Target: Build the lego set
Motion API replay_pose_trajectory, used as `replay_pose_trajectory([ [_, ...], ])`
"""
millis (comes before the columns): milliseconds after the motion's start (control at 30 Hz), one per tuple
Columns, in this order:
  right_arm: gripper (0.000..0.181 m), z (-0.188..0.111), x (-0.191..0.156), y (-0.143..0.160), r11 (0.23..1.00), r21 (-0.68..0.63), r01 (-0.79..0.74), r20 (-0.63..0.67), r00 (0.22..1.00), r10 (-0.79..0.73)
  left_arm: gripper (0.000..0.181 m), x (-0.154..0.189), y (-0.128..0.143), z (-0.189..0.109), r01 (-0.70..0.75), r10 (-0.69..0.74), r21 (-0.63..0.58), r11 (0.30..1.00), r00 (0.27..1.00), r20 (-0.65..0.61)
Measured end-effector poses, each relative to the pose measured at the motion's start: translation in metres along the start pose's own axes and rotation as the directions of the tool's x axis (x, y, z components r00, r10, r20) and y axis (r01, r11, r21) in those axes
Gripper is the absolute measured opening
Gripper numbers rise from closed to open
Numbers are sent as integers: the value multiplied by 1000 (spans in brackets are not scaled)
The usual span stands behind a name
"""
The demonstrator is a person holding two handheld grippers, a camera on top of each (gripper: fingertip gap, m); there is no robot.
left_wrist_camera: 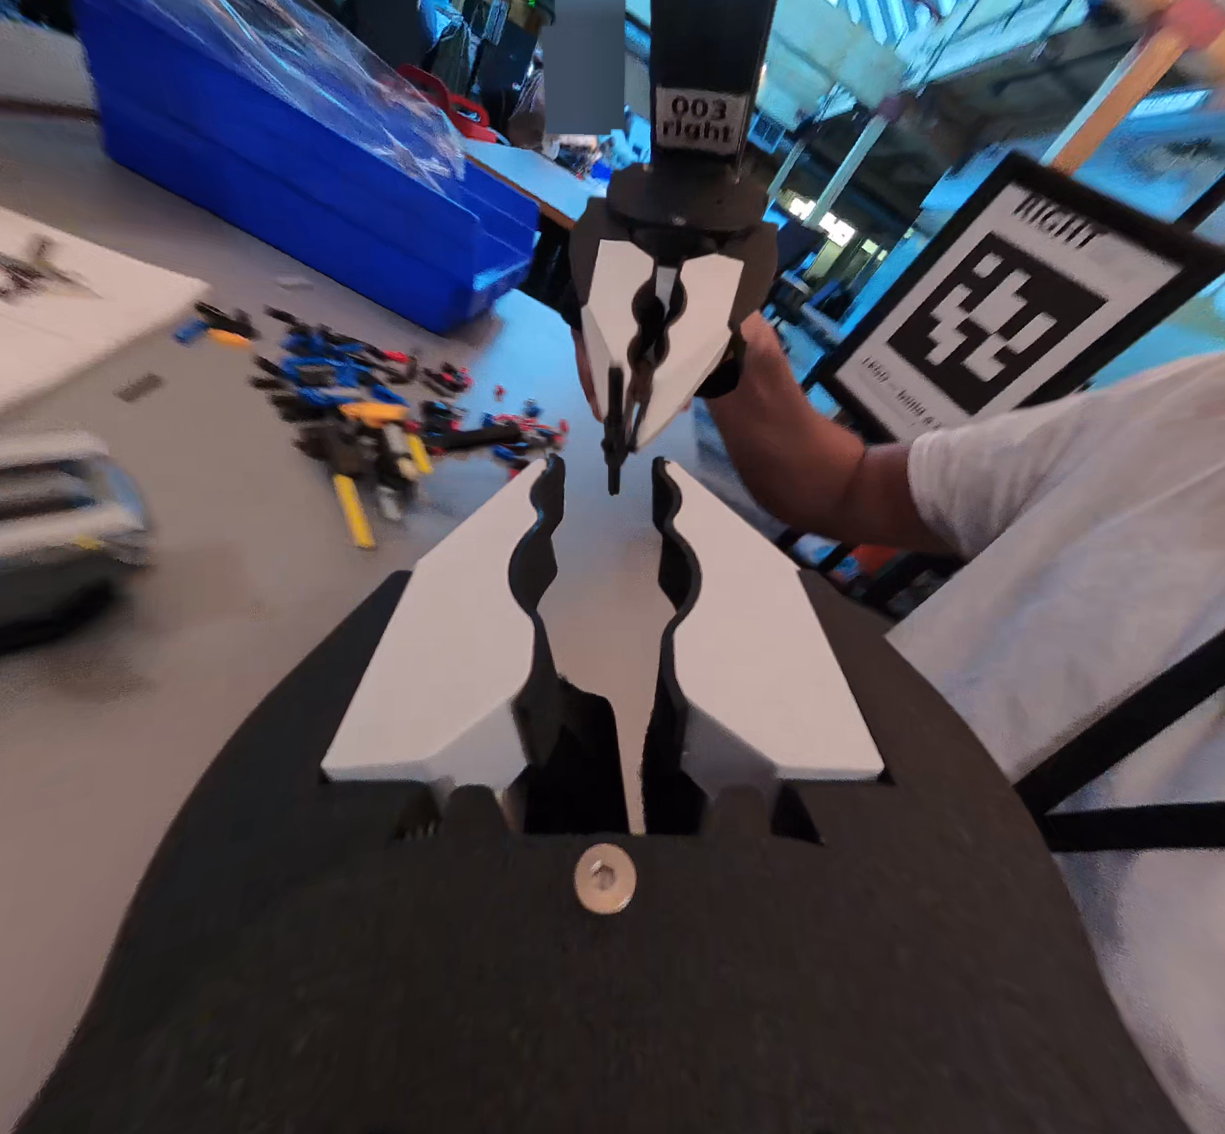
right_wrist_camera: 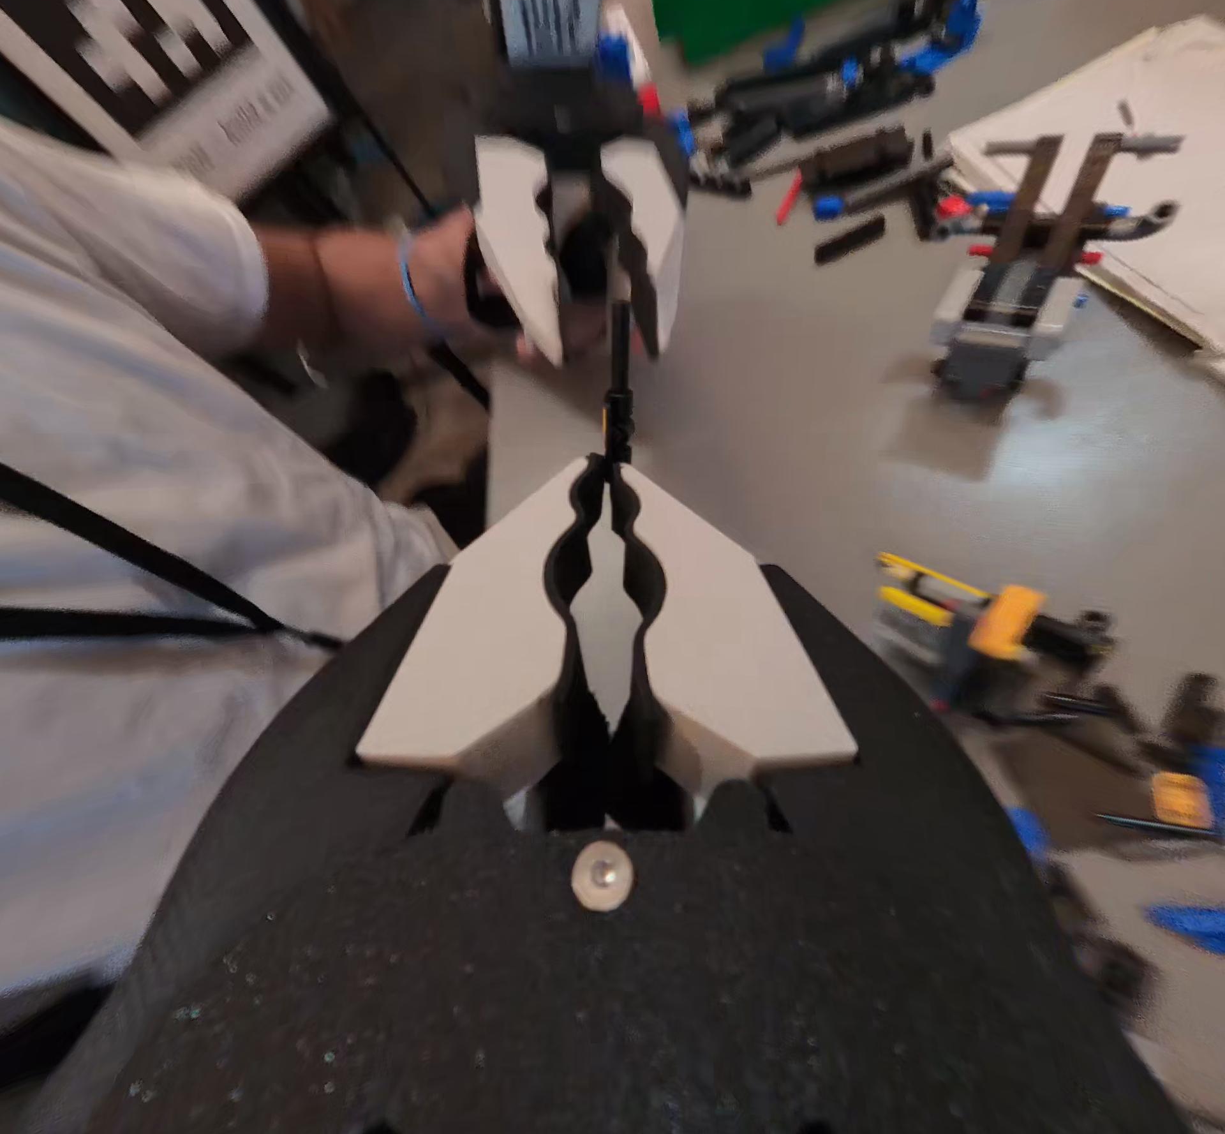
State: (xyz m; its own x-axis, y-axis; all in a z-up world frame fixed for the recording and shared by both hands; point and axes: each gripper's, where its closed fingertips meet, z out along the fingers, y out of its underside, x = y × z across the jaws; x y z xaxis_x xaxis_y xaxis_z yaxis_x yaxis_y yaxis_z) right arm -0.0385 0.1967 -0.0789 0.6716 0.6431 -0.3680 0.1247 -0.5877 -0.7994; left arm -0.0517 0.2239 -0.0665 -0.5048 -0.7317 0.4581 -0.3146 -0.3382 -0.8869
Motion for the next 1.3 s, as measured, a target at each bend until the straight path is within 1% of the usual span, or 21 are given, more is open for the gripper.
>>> replay_pose_trajectory([
  [67,1,3,21,8,982,-180,63,17,998,-61,27,-19,-7,-2,-57,57,-89,994,998,-1],
  [133,1,9,36,11,959,-273,80,47,996,-70,29,-28,-2,3,-90,79,-203,975,995,-58],
  [200,1,14,40,14,947,-306,95,113,992,-63,29,-37,11,9,-136,116,-309,941,990,-82],
  [267,1,18,42,18,939,-321,119,148,986,-75,26,-43,20,14,-183,155,-362,914,982,-103],
  [333,1,20,42,19,944,-306,125,170,983,-75,8,-39,30,16,-202,150,-392,898,976,-158],
  [367,1,20,43,20,946,-302,119,168,983,-70,4,-40,33,17,-205,151,-397,895,975,-162],
  [467,1,17,46,21,953,-280,119,156,985,-77,0,-44,34,19,-214,167,-373,903,974,-154],
  [533,1,15,45,17,967,-235,103,173,983,-63,0,-42,30,20,-178,132,-326,928,978,-159],
  [633,2,10,47,1,996,-83,44,196,980,-27,0,-42,14,16,-61,29,-215,975,988,-150],
  [700,9,3,49,-15,1000,17,-23,216,976,19,0,-39,-2,11,13,-35,-127,992,985,-169],
  [767,10,-3,59,-29,993,116,-30,171,985,10,0,-41,-13,6,69,-78,-55,996,981,-179],
  [800,11,-7,60,-35,988,152,-36,170,985,10,0,-43,-18,4,92,-96,-29,995,979,-181],
  [900,25,-16,58,-49,966,247,-76,204,979,25,0,-49,-23,0,112,-108,16,994,980,-168],
  [967,25,-12,55,-49,968,241,-74,212,977,22,0,-51,-23,-1,111,-105,27,993,982,-154],
  [1033,25,0,56,-42,978,198,-64,185,982,27,0,-51,-23,-1,105,-99,29,994,983,-155],
  [1100,23,11,54,-39,982,175,-67,188,982,33,0,-48,-20,1,83,-80,15,996,985,-153],
  [1267,7,23,49,-30,990,125,-61,201,979,35,0,-44,-12,6,23,-26,-23,999,989,-146],
  [1300,6,24,49,-29,991,119,-56,195,980,32,0,-43,-12,6,15,-18,-23,1000,989,-145],
])
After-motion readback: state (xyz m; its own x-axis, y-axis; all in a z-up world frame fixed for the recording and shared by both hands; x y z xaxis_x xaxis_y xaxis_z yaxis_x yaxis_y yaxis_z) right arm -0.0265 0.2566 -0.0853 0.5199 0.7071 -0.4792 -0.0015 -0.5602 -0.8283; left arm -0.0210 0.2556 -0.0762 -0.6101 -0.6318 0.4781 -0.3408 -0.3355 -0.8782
